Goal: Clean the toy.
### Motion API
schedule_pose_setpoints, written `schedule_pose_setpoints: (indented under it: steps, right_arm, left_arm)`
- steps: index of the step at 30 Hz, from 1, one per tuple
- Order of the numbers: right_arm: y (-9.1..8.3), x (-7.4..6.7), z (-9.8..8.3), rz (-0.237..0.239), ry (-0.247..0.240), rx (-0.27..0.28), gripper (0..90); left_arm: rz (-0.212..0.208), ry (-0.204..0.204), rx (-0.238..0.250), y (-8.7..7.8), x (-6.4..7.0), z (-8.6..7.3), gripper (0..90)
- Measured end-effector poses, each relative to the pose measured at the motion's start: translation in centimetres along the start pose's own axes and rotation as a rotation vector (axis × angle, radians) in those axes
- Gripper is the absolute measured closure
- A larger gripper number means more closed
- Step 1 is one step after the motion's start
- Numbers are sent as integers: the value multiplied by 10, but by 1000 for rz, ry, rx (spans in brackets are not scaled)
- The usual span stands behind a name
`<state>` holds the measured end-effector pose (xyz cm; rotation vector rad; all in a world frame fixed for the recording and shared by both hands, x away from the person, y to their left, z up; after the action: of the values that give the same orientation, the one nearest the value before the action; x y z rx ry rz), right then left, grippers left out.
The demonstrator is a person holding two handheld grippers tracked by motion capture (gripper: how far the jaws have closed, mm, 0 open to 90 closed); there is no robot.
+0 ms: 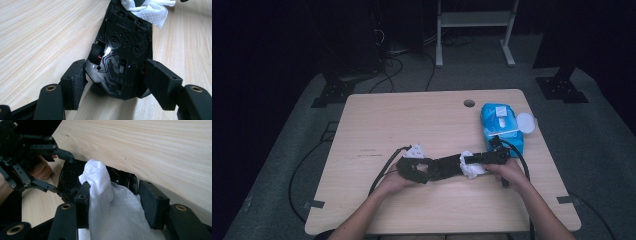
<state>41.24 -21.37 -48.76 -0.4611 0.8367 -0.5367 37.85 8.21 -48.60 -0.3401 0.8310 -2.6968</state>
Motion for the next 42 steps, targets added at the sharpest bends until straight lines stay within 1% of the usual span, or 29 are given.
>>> schedule_pose_setpoints:
  steps: [1,3,6,7,8,9,11,12,13,16,18,20,22,25,26,28,29,30,31,32,33,34,35,36,38,39,40,41,42]
  right_arm:
    - [0,0,0,-3,-24,7,478]
    - [0,-1,-1,-9,-49,17,488]
    - [-1,-5,-2,-37,-105,45,497]
    - [-1,-5,-3,-41,-114,53,598]
    - [-2,-7,-5,-7,-121,70,604]
    - [-2,-9,-5,-22,-147,76,606]
    - [-2,-13,-5,-47,-176,79,612]
    - [-3,-16,-5,-65,-214,82,626]
    - [-3,-18,-5,-79,-230,82,630]
    - [-4,-20,-6,-86,-247,95,663]
    - [-4,-21,-7,-79,-242,100,666]
    - [-3,-21,-9,-86,-257,116,668]
    - [-4,-21,-10,-83,-258,119,669]
    - [-6,-21,-12,-78,-261,118,670]
    - [-6,-22,-13,-84,-275,118,670]
    - [-8,-26,-15,-103,-315,129,671]
    - [-9,-27,-16,-106,-323,133,671]
    - [-9,-27,-17,-101,-319,130,672]
    - [-9,-27,-18,-95,-321,125,672]
    - [-10,-27,-20,-99,-329,128,716]
    - [-10,-27,-20,-101,-336,130,718]
    - [-10,-27,-20,-104,-339,131,719]
    - [-10,-27,-21,-107,-343,134,718]
    - [-10,-27,-21,-106,-350,137,718]
    - [-10,-28,-22,-116,-363,140,721]
    - [-10,-29,-23,-122,-375,140,722]
    - [-9,-29,-24,-118,-380,140,728]
    - [-9,-28,-25,-117,-381,138,777]
    - [-7,-29,-27,-119,-396,135,781]
  left_arm:
    - [1,2,-1,0,0,0,342]
    - [0,2,0,0,0,0,341]
    - [-2,1,0,0,0,0,340]
    - [-7,-3,-4,0,-1,0,340]
    - [-17,-21,1,0,-2,-1,337]
    - [-25,-34,0,0,-3,-1,336]
    - [-33,-59,-1,0,-4,-2,338]
    - [-39,-69,-6,0,-5,-2,339]
    - [-42,-81,-4,0,-5,-2,339]
    - [-76,-136,-19,0,-9,-4,340]
    - [-85,-152,-18,0,-10,-4,342]
    - [-80,-145,-22,-1,-9,-4,347]
    - [-57,-117,-22,-2,-7,-2,354]
    - [-13,-59,-28,-3,-1,0,360]
    - [2,-36,-34,-3,2,1,360]
    - [24,-1,-24,-4,5,0,360]
    - [20,-5,-23,-4,6,0,360]
    - [5,-16,-23,-4,5,-1,360]
    - [-8,-43,-18,-5,3,-2,359]
    - [-10,-59,-19,-4,1,-2,358]
    - [-19,-84,-23,-4,-2,-2,359]
    - [-34,-123,-34,-3,-5,-2,349]
    - [-54,-175,-46,-2,-10,-3,314]
    - [-73,-207,-52,-1,-12,-4,282]
    - [-122,-274,-34,-2,-19,-4,277]
    - [-144,-315,-24,-1,-20,-3,273]
    - [-165,-333,-26,-1,-23,-3,264]
    - [-212,-393,-16,0,-26,-3,260]
    - [-232,-426,-11,1,-26,-3,263]
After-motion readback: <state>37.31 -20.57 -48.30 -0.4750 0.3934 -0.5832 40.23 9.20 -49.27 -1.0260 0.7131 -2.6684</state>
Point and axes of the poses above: each handheld gripper's, and its own axes: y roughly forward along the jaws, z roughly out of its top, x roughly to its right, the point moved 2 cm from there along y, roughly forward along the jaws, and after that the axes turned 3 degrees about -z, right-handed, at the moved point
